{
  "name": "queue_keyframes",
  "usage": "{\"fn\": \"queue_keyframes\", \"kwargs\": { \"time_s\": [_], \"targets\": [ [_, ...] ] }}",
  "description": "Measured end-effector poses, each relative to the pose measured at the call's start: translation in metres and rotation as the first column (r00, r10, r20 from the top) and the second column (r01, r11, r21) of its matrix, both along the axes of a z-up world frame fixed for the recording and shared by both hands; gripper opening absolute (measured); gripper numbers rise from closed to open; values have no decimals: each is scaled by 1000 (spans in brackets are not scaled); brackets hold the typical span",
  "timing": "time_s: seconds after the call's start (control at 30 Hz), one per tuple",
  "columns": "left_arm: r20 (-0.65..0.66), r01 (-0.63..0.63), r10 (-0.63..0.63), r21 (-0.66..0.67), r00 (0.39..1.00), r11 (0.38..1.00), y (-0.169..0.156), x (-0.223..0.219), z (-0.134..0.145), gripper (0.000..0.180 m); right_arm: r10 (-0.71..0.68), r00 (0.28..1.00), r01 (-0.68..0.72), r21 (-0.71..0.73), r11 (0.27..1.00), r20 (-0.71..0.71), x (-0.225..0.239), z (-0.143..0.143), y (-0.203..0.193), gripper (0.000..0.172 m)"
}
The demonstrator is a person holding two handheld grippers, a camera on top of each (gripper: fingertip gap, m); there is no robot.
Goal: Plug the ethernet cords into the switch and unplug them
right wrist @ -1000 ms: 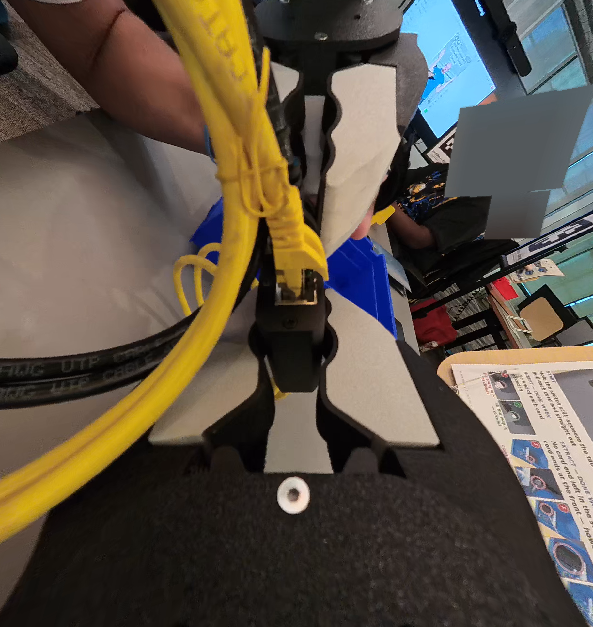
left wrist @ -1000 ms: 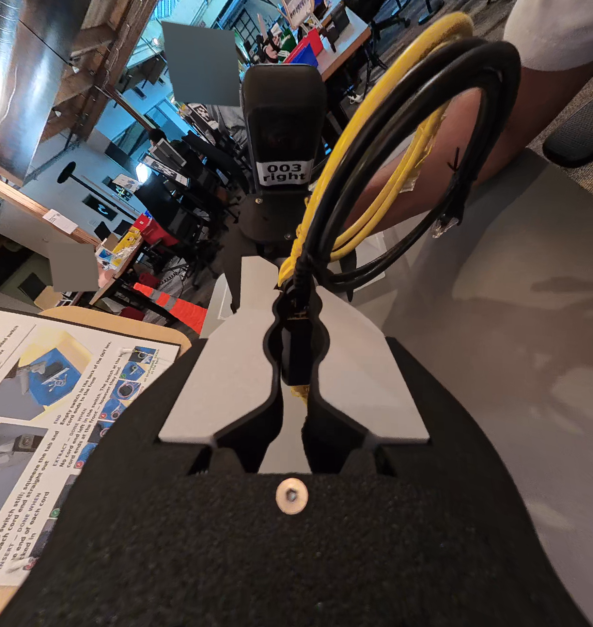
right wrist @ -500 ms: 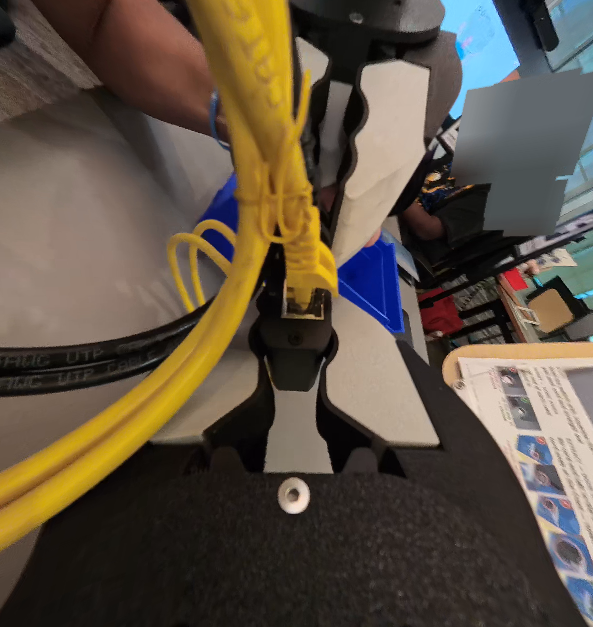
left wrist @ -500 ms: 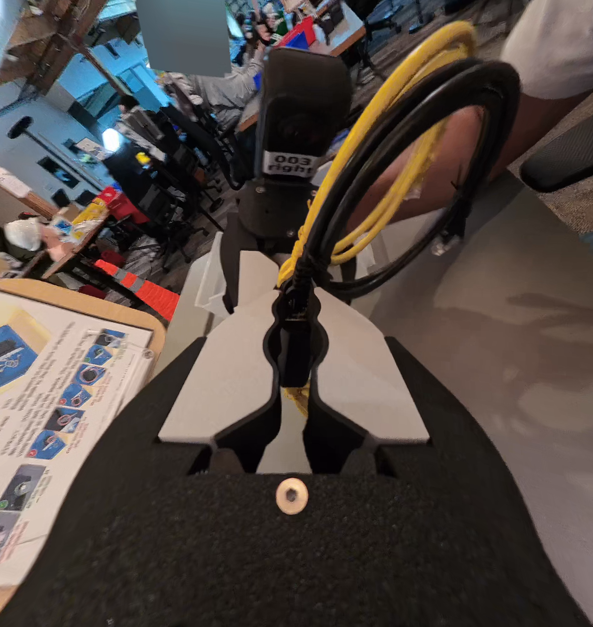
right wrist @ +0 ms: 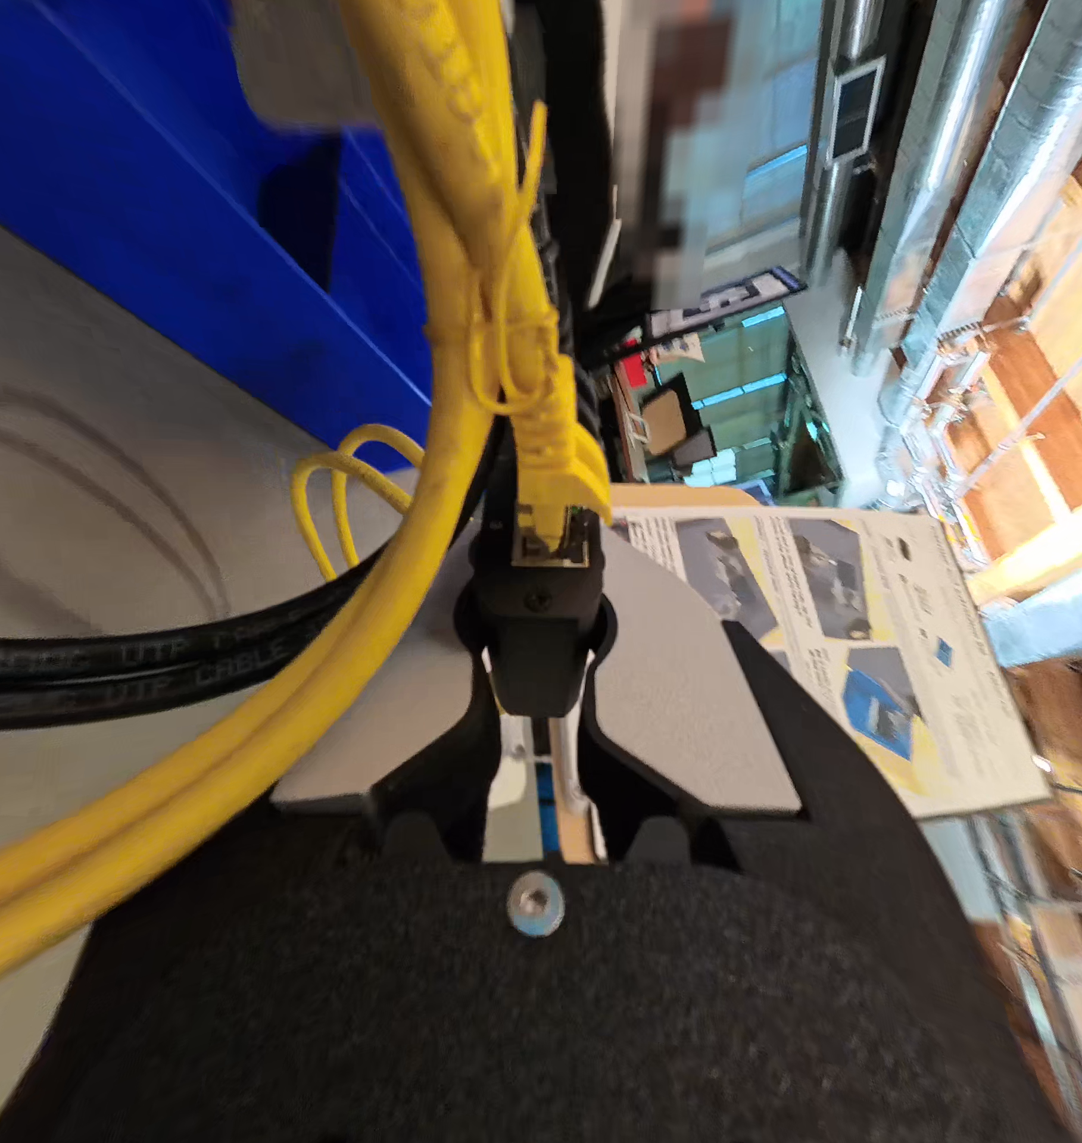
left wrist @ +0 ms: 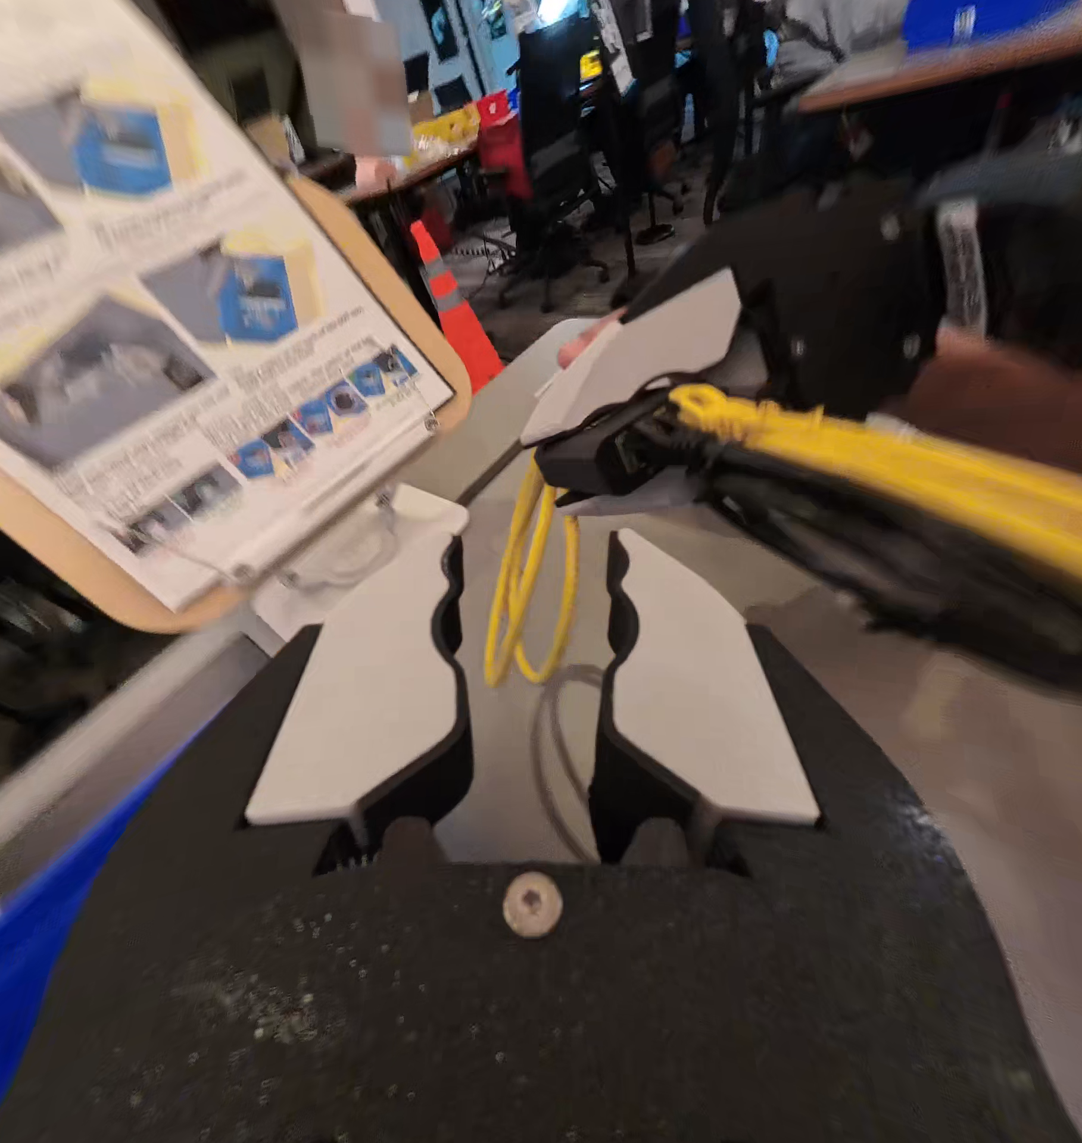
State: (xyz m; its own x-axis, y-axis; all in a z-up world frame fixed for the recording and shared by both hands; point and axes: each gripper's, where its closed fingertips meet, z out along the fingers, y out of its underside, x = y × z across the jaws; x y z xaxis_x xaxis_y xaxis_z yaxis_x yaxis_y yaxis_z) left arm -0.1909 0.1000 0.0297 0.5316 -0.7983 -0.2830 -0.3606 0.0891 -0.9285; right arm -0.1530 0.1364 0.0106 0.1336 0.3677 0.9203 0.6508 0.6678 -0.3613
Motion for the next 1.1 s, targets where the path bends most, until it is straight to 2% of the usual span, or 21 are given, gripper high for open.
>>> {"fn": "queue_keyframes", "kwargs": {
  "time_s": [0.03,0.17,0.27,0.5,0.8,0.87,0.97,1.1],
  "targets": [
    [42,-25,28,-75,999,997,0,-2,2,43,-42,999,41,32,999,20,1,1,3,25],
    [207,1,58,-274,977,962,-5,0,19,28,-146,987,138,111,984,71,4,2,9,24],
    [214,59,20,-357,977,932,-13,13,18,27,-211,972,195,141,971,105,7,2,14,25],
    [47,-9,30,-403,998,915,-15,28,2,25,-275,948,237,220,946,161,8,2,14,25],
    [-159,-115,46,-458,986,882,-15,21,-15,23,-318,927,257,283,924,197,6,1,13,25],
    [-183,-117,29,-493,983,862,-16,20,-19,21,-331,922,261,307,915,201,5,1,13,26],
    [-148,-94,13,-555,989,826,-18,23,-22,11,-356,913,284,313,906,202,7,2,15,25],
    [-178,-86,-16,-550,984,831,-17,22,-26,11,-371,904,298,311,903,211,8,0,15,26]
  ]
}}
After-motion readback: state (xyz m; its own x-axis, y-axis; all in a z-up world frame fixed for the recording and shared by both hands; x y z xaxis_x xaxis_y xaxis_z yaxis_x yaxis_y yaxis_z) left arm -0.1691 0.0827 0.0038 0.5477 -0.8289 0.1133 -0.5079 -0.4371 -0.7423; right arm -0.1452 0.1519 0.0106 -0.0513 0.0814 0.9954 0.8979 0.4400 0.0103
